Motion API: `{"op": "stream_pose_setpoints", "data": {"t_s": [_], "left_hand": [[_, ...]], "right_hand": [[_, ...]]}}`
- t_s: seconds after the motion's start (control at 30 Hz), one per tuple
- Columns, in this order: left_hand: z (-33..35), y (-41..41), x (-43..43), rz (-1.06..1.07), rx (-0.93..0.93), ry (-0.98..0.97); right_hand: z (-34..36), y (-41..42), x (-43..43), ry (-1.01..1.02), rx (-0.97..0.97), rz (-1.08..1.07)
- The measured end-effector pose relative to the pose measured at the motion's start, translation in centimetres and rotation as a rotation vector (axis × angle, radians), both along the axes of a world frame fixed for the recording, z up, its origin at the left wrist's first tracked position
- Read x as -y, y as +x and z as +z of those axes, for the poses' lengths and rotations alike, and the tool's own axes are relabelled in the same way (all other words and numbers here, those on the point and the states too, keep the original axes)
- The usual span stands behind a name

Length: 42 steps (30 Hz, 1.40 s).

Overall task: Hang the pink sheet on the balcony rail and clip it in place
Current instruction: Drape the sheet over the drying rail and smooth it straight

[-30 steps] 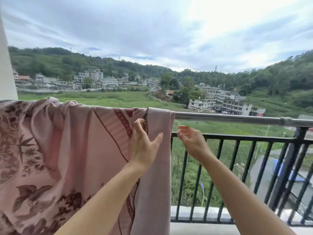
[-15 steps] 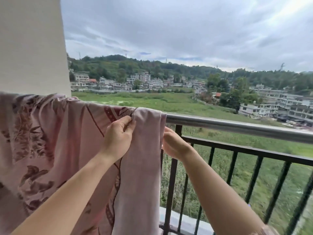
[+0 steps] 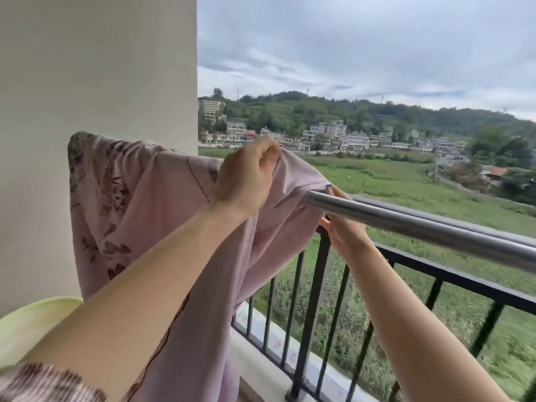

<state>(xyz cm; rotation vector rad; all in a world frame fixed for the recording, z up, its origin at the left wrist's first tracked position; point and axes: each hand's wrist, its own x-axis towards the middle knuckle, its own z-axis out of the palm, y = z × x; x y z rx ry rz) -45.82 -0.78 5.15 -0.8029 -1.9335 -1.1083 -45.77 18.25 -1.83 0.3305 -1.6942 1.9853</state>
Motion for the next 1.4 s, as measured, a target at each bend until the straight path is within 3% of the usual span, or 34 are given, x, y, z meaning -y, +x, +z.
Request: {"op": "stream_pose_setpoints", "data": {"t_s": [0.23,0.43,0.53,0.67,0.7,0.8,0.83,0.93,1.1,1.17,1.3,1.4], "left_hand": [[1.9,9.2,-8.7,-0.299,0.068,-0.171],[-2.6,10.6,-6.9,-0.371,0.305,-0.281],[-2.2,11.1,-6.7,-0.390,0.370,-0.244],[-1.1,12.3,-6.3,-0.333,0.385,-0.308],[-1.0,12.4,-6.0,-0.311,0.399,-0.331],[-0.7,11.8,-4.9,-0.258,0.468,-0.328],[-0.6,11.7,-4.6,-0.265,0.486,-0.344],[-0.7,11.9,-4.0,-0.257,0.493,-0.450],[-1.6,12.4,-4.0,-0.139,0.363,-0.351],[-2.1,12.5,-4.4,-0.116,0.326,-0.301],[-3.9,13.9,-5.9,-0.104,0.310,-0.342],[-4.9,14.2,-6.4,-0.137,0.347,-0.281]], "right_hand": [[-2.1,6.4,-5.0,-0.183,-0.034,-0.563],[-6.0,10.3,-8.3,-0.204,0.253,0.058],[-4.5,10.4,-7.6,-0.028,0.249,0.239],[-2.6,9.8,-5.4,-0.026,0.274,0.577],[-2.7,9.5,-4.8,0.055,0.298,0.525],[-4.2,8.6,-4.3,0.500,0.364,0.031],[-4.9,8.5,-4.9,0.574,0.407,-0.044],[-5.3,9.4,-8.0,0.585,0.443,-0.208],[-3.9,11.7,-15.5,0.488,0.146,-1.169],[-5.7,12.7,-16.7,0.528,0.244,-1.188],[-10.1,14.7,-15.6,0.784,0.531,-0.860],[-10.2,15.6,-16.6,0.724,0.596,-0.886]]}}
